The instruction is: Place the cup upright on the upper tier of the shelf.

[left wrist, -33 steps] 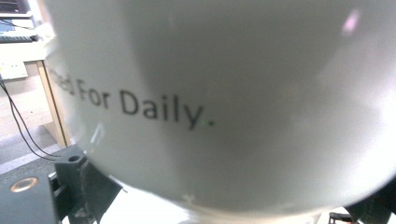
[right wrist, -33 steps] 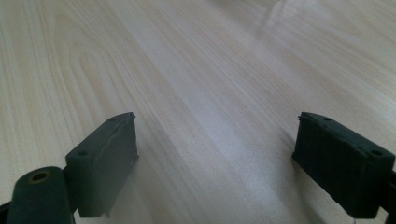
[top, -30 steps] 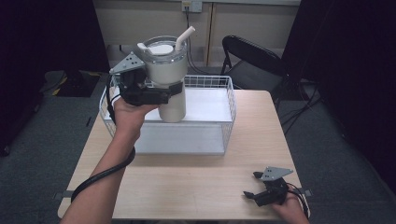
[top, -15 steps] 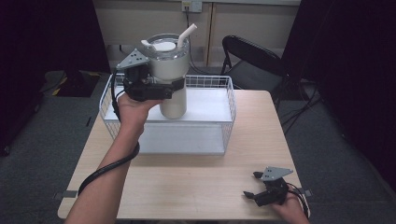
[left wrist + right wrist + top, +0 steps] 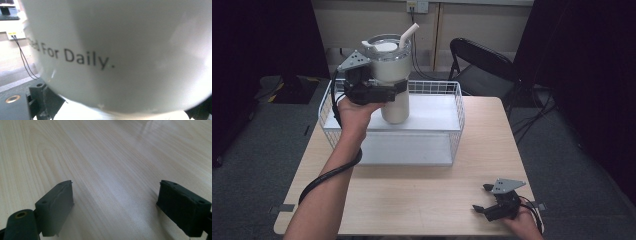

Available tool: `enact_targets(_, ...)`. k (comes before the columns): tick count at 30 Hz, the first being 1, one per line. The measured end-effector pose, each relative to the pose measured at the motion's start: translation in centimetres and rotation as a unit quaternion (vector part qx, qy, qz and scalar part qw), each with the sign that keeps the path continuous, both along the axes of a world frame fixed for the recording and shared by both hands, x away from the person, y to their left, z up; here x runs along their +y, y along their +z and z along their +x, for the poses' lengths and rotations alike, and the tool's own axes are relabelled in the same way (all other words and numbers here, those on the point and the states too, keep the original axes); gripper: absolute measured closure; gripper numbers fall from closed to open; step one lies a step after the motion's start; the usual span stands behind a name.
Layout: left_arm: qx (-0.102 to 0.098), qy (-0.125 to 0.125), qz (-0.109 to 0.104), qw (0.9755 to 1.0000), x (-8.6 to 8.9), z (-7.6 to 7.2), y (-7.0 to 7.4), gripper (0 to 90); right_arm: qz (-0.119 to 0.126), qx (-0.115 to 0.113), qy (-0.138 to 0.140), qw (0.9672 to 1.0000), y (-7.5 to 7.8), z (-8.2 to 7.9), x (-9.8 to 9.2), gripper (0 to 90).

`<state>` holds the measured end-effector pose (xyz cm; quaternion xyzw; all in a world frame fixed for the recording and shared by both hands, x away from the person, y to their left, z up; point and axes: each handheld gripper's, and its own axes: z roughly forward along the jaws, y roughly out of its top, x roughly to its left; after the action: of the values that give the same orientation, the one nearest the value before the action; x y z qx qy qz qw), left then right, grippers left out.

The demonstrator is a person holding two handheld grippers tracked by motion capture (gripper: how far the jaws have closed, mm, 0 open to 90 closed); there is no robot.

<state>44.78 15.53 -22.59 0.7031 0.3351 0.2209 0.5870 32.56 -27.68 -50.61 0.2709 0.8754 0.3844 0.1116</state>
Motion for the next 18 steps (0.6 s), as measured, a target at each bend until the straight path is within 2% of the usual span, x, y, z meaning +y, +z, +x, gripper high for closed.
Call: enact_targets(18, -0.004, 0.019, 0.003, 0.9998, 0.7, 1.2, -0.5, 8.7, 0.000, 0.000, 0.000, 1.0000, 0.0, 0.0, 0.0, 12.6)
